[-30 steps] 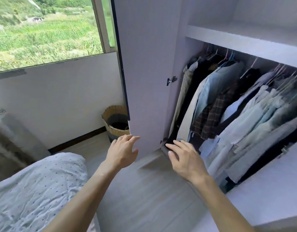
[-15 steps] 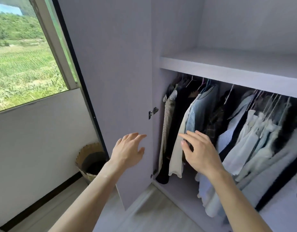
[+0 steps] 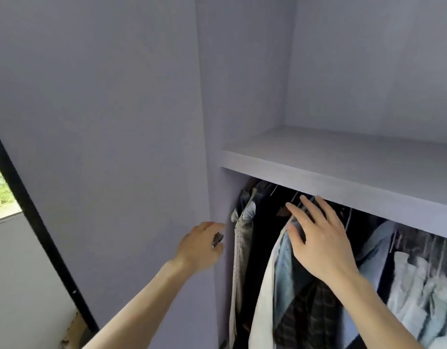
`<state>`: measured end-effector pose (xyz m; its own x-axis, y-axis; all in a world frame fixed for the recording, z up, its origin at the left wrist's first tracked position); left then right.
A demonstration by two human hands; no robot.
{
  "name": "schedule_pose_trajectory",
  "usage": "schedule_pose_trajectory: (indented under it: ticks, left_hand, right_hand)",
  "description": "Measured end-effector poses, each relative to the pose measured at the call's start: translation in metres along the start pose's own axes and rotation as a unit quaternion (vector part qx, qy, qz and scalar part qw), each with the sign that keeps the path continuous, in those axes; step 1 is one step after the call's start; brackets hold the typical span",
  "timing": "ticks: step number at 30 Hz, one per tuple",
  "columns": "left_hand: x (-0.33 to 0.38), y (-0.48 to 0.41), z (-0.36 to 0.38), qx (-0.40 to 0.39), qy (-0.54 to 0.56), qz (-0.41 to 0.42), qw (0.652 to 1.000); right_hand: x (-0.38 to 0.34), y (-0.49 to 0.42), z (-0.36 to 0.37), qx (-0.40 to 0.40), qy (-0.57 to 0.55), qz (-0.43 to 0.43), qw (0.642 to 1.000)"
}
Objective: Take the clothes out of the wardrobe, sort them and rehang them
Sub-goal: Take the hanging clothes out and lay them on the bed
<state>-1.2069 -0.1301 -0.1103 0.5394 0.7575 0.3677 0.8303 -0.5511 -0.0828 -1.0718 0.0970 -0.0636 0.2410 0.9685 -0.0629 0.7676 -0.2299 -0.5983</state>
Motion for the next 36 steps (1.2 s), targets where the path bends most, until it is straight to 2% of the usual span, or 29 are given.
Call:
schedule_pose_trajectory:
  ticks: [8,12,15,20,27,31,36]
  left_hand:
    - [-0.017,-0.110,0.038,-0.046,0.080,-0.036,0.995]
    - [-0.021,-0.158,0.064,-0.046,0.150,-0.059,0.986]
    - [-0.025,-0.188,0.082,-0.033,0.192,-0.088,0.977]
    - [-0.021,-0.221,0.095,-0.028,0.256,-0.123,0.958]
    - [-0.022,-0.232,0.100,-0.028,0.272,-0.149,0.950]
    - [-0.017,-0.233,0.101,-0.052,0.273,-0.137,0.951]
    - [0.000,-0.232,0.094,-0.017,0.279,-0.133,0.951]
  right_hand:
    - [0.009,-0.087,0.023,0.081,0.161,0.024,0.983]
    - [0.015,-0.095,0.041,0.195,0.216,0.011,0.957]
    - [0.018,-0.096,0.049,0.240,0.246,-0.008,0.939]
    - [0.020,-0.098,0.053,0.271,0.255,-0.018,0.928]
    - [0.018,-0.102,0.055,0.298,0.247,-0.015,0.922]
    - [0.017,-0.103,0.054,0.302,0.238,-0.009,0.923]
    - [0.017,-0.103,0.053,0.316,0.237,-0.007,0.919]
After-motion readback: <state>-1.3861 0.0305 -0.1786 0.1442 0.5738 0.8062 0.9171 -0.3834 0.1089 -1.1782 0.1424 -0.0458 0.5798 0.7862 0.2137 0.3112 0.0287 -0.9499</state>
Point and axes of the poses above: each hand's wrist, its own y-axis away from the middle knuckle, its own z-axis out of the palm, x = y × z, the point moved 5 cm from there along -y, towards the middle knuckle, and after that the axes turned 2 degrees about y, right-handed, at the moved point
